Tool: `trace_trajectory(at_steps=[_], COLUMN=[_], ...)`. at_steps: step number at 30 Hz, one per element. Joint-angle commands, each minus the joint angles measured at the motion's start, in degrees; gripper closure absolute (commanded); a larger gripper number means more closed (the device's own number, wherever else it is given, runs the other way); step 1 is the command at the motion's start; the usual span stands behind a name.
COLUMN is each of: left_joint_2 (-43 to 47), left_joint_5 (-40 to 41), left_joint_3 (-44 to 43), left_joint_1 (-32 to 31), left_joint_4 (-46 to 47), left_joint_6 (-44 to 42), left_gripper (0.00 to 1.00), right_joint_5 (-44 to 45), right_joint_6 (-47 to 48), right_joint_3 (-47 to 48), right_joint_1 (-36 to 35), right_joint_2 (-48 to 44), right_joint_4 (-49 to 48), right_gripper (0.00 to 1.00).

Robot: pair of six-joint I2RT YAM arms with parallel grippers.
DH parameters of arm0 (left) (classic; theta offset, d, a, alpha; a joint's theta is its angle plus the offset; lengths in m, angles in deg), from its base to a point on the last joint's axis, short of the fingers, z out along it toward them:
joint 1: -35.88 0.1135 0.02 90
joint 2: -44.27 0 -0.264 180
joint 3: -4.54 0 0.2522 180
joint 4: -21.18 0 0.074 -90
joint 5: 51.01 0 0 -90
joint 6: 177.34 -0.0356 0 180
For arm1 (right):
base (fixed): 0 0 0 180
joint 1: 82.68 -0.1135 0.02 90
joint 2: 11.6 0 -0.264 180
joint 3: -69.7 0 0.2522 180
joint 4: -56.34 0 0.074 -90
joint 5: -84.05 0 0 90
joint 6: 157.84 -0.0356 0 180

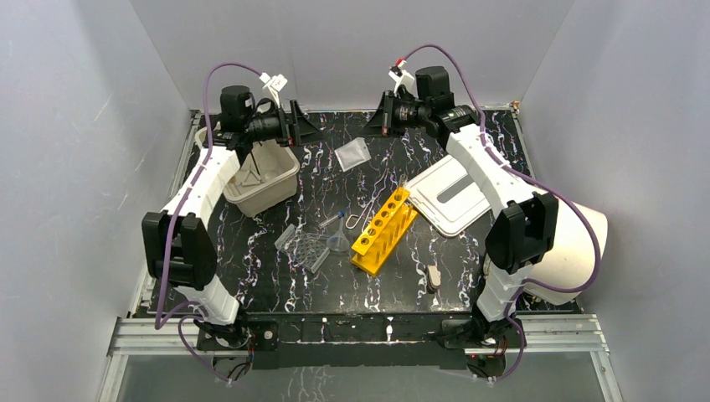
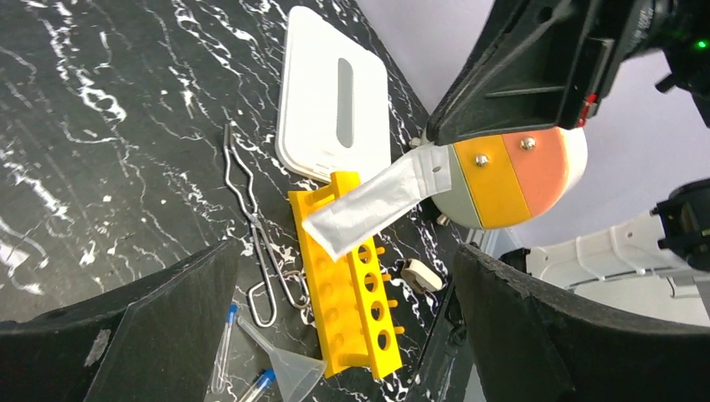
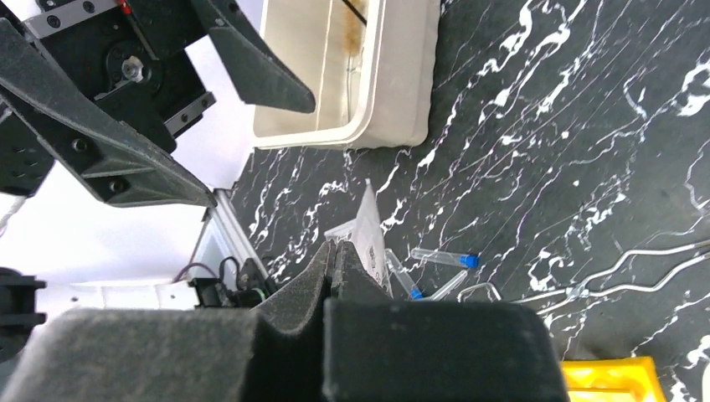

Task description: Organize the chemistry lab equipment

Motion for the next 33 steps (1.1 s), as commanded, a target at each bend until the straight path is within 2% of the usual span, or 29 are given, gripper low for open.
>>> trace_trajectory(at_steps=[1,7,13,18,22,28,30,33], left_joint_2=[-1.1,-4.2,-7.9,-8.6,-8.5,-8.6,-8.5,-8.2], left_joint_5=[-7.4,-12.8,-14.5,-20.8,-25.3,-25.6,-25.9,-25.8], left_joint_3=[0.9,0.5,1.3,3.0,4.9,4.4,4.1,3.5], left_joint_1=[-2.0,-6.6,-6.6,-7.0,-7.7,-8.5,-8.5,-8.4], left_joint_4=[8.9,10.1,20.0,26.6,28.9,26.4,25.2,22.0], left_joint_6=[-1.1,-6.8,-2.3,2.2,4.8,4.2,3.3,1.0], left_gripper=[0.02,0.02,0.03,0.08,0.25,0.57,0.7,0.94], right_joint_5=[-7.7,-9.8,-11.7,-12.1,-12.3,-12.7,-12.6,-11.8], right_joint_6=[-4.0,-5.0,-6.3,-6.8,-7.1,-7.4,-7.3,-6.9], right_joint_3=[-1.9,-3.1,-3.7,-3.7,-3.1,-2.6,-2.7,-2.6], right_joint_1=[1.0,1.0,1.0,1.0,1.0,1.0,1.0,1.0], right_joint_2=[-3.4,-3.8,-4.1,-4.2,-4.0,-3.6,-3.6,-3.7], right_joint_4=[-4.0,-4.8,-6.1,-6.2,-6.3,-6.4,-6.4,-5.9], right_gripper=[1.0,1.0,1.0,1.0,1.0,1.0,1.0,1.0])
